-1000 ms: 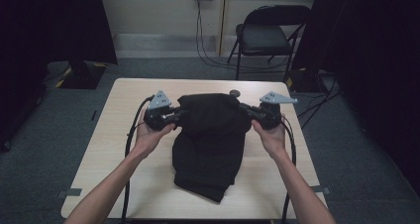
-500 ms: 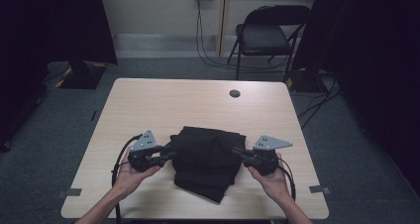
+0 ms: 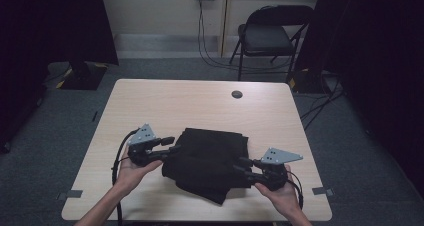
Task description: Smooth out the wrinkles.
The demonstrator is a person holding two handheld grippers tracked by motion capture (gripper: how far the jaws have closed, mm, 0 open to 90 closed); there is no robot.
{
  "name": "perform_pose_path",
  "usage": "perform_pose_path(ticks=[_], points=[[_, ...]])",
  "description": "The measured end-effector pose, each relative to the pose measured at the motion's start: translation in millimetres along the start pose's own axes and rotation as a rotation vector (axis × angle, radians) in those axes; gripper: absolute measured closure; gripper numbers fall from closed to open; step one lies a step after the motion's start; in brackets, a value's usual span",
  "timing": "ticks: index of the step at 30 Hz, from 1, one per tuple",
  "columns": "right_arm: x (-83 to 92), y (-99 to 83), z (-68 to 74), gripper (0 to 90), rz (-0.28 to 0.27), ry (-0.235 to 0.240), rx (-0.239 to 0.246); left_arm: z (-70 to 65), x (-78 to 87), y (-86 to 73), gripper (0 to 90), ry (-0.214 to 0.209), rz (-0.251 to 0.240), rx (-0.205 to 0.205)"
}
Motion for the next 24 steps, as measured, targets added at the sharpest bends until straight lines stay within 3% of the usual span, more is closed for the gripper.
perform_pose_path(ticks=[1, 2, 5, 6, 7, 8, 9, 11, 12, 13, 15, 16, 19, 22, 24], points=[[-1.7, 3.6, -0.8, 62.6, -0.003, -0.011, 0.000, -3.5, -7.6, -2.6, 56.4, -0.020, 0.036, -0.004], [-10.6, 6.8, 0.1, 64.6, 0.004, -0.001, -0.003, -12.6, -15.4, -10.0, 54.1, -0.058, 0.081, -0.036], [-31.9, -0.7, 11.0, 65.0, 0.054, 0.043, 0.017, -28.7, -21.5, -23.3, 53.1, -0.137, 0.150, -0.065], [-31.9, -0.7, 11.0, 65.0, 0.054, 0.043, 0.017, -28.7, -21.5, -23.3, 52.2, -0.137, 0.150, -0.065], [-46.9, -13.1, 19.1, 64.9, 0.115, 0.066, 0.032, -35.9, -23.2, -31.0, 51.1, -0.145, 0.180, -0.078], [-46.9, -13.1, 19.1, 64.9, 0.115, 0.066, 0.032, -35.9, -23.2, -31.0, 51.2, -0.145, 0.180, -0.078], [-53.5, -20.2, 22.4, 64.4, 0.150, 0.073, 0.046, -38.0, -24.9, -35.2, 51.2, -0.139, 0.192, -0.081], [-68.2, -36.5, 24.6, 62.8, 0.227, 0.054, 0.083, -37.1, -33.9, -46.3, 50.3, -0.118, 0.240, -0.079], [-68.2, -36.5, 24.6, 62.8, 0.227, 0.054, 0.083, -37.1, -33.9, -46.3, 49.7, -0.118, 0.240, -0.079], [-74.9, -41.4, 19.5, 60.2, 0.251, 0.022, 0.098, -35.5, -40.2, -50.1, 49.2, -0.116, 0.257, -0.069], [-78.0, -42.6, 16.1, 60.2, 0.258, 0.011, 0.092, -35.2, -44.1, -51.1, 48.7, -0.118, 0.254, -0.065], [-83.6, -44.2, 8.2, 59.4, 0.272, -0.048, 0.110, -34.7, -46.0, -51.3, 47.1, -0.111, 0.258, -0.063], [-91.4, -45.7, -3.9, 59.2, 0.272, -0.044, 0.079, -31.8, -56.5, -52.2, 45.9, -0.113, 0.257, -0.019], [-99.5, -46.0, -12.8, 59.6, 0.277, -0.067, 0.088, -29.4, -58.7, -52.9, 45.8, -0.119, 0.256, 0.031], [-101.5, -45.1, -14.1, 59.6, 0.276, -0.067, 0.107, -30.9, -58.1, -52.7, 45.8, -0.111, 0.259, 0.040]])
Point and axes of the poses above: each handheld gripper's, and its own axes: x roughly backward along the jaws, y roughly out of its top, z roughly to its left, the point moved 3 cm from there along -x, roughly forward along the jaws, and after that the axes turned 1 degree about -y, right-handed, at the moved point
